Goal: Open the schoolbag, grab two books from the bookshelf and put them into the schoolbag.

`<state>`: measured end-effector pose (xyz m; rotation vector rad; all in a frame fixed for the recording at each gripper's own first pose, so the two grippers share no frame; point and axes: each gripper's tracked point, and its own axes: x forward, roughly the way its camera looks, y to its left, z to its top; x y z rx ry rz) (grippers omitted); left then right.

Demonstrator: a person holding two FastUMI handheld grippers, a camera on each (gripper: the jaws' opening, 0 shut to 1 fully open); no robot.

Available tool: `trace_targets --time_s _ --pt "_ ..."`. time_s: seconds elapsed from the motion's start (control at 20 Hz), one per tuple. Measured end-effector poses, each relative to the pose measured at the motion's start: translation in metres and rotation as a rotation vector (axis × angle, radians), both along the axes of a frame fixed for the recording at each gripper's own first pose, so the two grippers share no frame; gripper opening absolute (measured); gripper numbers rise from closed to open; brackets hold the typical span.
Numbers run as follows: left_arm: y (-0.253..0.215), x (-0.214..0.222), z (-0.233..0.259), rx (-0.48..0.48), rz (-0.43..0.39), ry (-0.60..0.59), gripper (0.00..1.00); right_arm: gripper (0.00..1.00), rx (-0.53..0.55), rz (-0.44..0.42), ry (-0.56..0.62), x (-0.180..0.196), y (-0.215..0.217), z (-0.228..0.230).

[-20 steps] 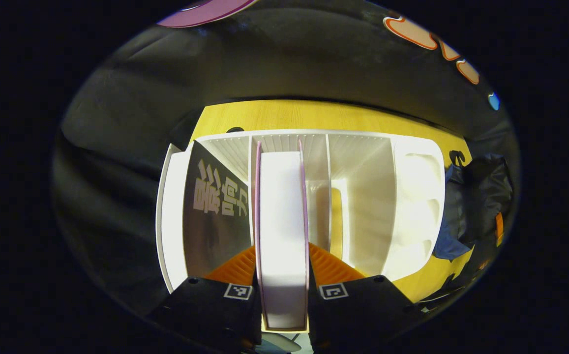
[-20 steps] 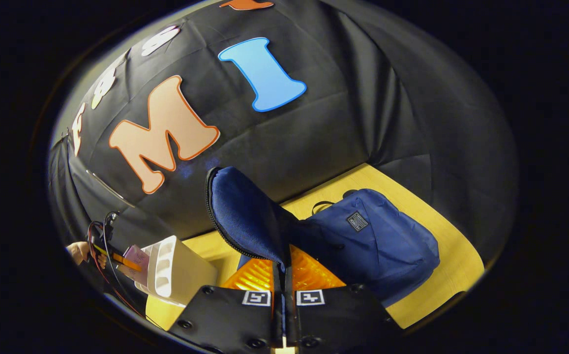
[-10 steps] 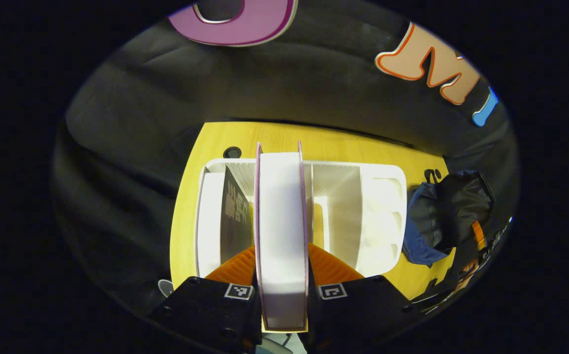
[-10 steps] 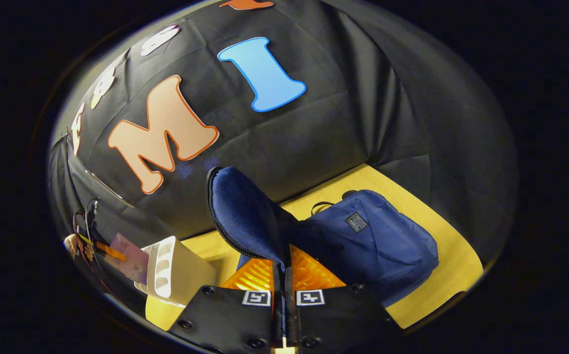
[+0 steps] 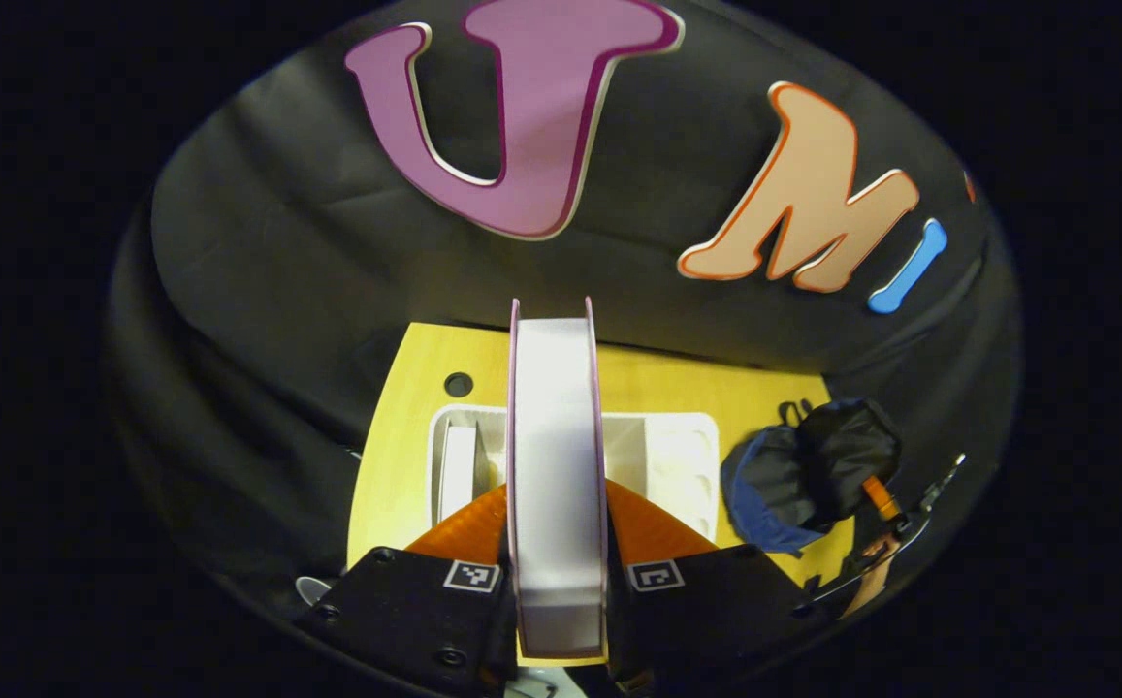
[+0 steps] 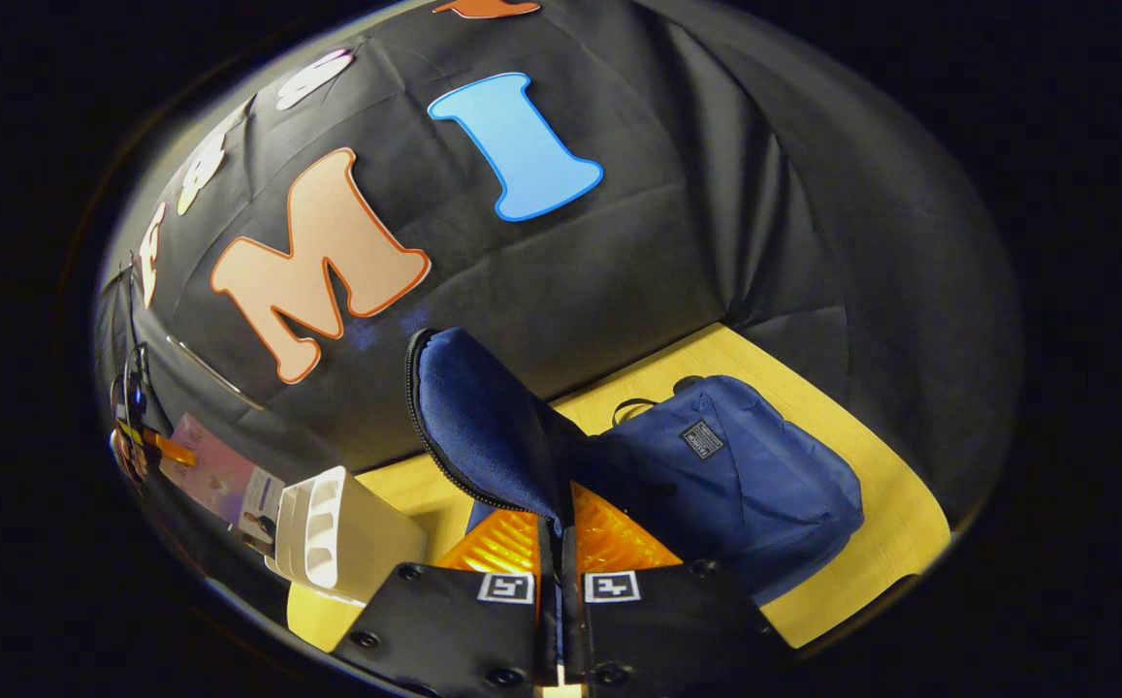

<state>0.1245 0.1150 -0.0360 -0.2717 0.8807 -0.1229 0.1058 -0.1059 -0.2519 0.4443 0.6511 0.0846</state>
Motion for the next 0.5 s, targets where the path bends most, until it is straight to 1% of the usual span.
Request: trace_targets --time_s 0.05,0.25,0.3,0.35,0.4,0.5 --pt "-0.010 -0.004 0.008 -0.047 0.002 -0.011 0.33 0.05 -0.001 0.002 0.001 -0.001 0.000 0.000" --pt "-0.049 -0.017 0.018 -0.257 0.007 -0.015 0.31 0.05 -0.009 0.010 0.001 -0.001 0.000 0.001" --pt "-0.058 -0.019 0.021 -0.320 0.012 -0.020 0.32 0.04 -0.012 0.012 0.000 0.000 -0.001 0.001" --pt "-0.069 -0.020 0.021 -0.390 0.016 -0.026 0.32 0.06 -0.013 0.013 0.000 -0.001 -0.001 0.001" --pt "-0.080 -0.019 0.022 -0.460 0.022 -0.027 0.32 0.04 -0.012 0.014 0.000 0.000 -0.001 0.002" --pt "-0.100 -0.023 0.019 -0.554 0.021 -0.014 0.32 0.04 -0.011 0.016 0.003 0.001 -0.001 0.002"
